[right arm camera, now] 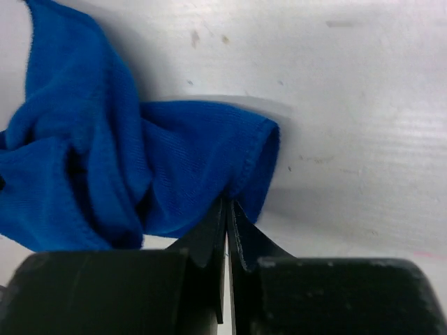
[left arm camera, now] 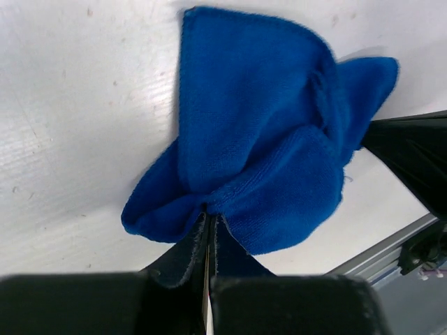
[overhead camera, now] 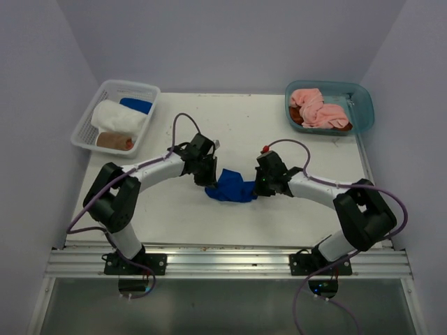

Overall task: Roll the towels
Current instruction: Flatten the towel

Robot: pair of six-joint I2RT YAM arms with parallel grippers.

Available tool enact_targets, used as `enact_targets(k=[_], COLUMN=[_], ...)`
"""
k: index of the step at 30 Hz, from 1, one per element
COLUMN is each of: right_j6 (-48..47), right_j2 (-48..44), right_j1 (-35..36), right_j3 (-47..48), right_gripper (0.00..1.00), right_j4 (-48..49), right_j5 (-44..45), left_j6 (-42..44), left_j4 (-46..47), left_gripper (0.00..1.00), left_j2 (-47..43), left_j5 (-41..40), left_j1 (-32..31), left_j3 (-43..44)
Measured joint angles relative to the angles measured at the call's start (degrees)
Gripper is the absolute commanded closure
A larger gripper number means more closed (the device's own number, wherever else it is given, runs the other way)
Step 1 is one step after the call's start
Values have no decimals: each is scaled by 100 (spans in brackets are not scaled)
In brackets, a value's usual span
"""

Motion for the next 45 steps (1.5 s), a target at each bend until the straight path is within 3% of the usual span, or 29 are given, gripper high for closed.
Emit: enact_targets(k=[7,13,16,17,18,19,20,21,22,24,28,30,34,38,42,45], right_j6=[-260,-654,-708,-704,-680,-636,-573,-490,-398,-236,162,302,409,391,382,337], right_j2=[-160,-1685,-2671,-2990,-3206,-3519,-3759,-3891,-3963,-3786,-3108,-3303,-3985,-3893,-3386,-3307], right_j1=[-59,-267,-269,-262,-256,-249,-247,-247,-254,-258,-251,-251,-254,-254,-254,-273], right_j3=[1266,2271,2262,2157,2006,1694,1384,1093,713,42,-1071,-1327,-1237,-920,-678,-573], right_gripper=[100,100,100,100,100,93,78,67,58,55,55,56,57,57,52,52], right_j4=[-354,-579,-614,-621,-619,-575,-625,-614,-584,-776,-1425,-1884,-2129,-2149,-2149,-2216], right_j5=[273,713,850,874,892,907,911,907,903,857,817,929,1325,1556,1613,1661], left_j6=[146,111,116,114,155,153,149,136,90,48,-13,-22,4,-46,-177,-254], left_j4=[-267,-61,-50,-57,-44,9,4,20,15,-4,-35,-129,-234,-146,7,39], left_gripper=[100,100,99,70,50,34,19,17,17,18,29,37,38,35,36,38], left_j2=[-245,-1655,-2328,-2524,-2693,-2835,-2916,-2938,-2907,-2612,-1615,-1403,-1364,-1167,-501,111], left_j5=[133,933,946,984,1034,1056,1080,1086,1086,1088,1110,1108,802,472,273,116], left_j1=[332,2140,2610,2616,2588,2542,2527,2520,2522,2524,2522,2511,2221,1141,-105,-691], left_j3=[1016,1390,1558,1550,1495,1381,1270,1117,990,848,688,538,483,479,479,481])
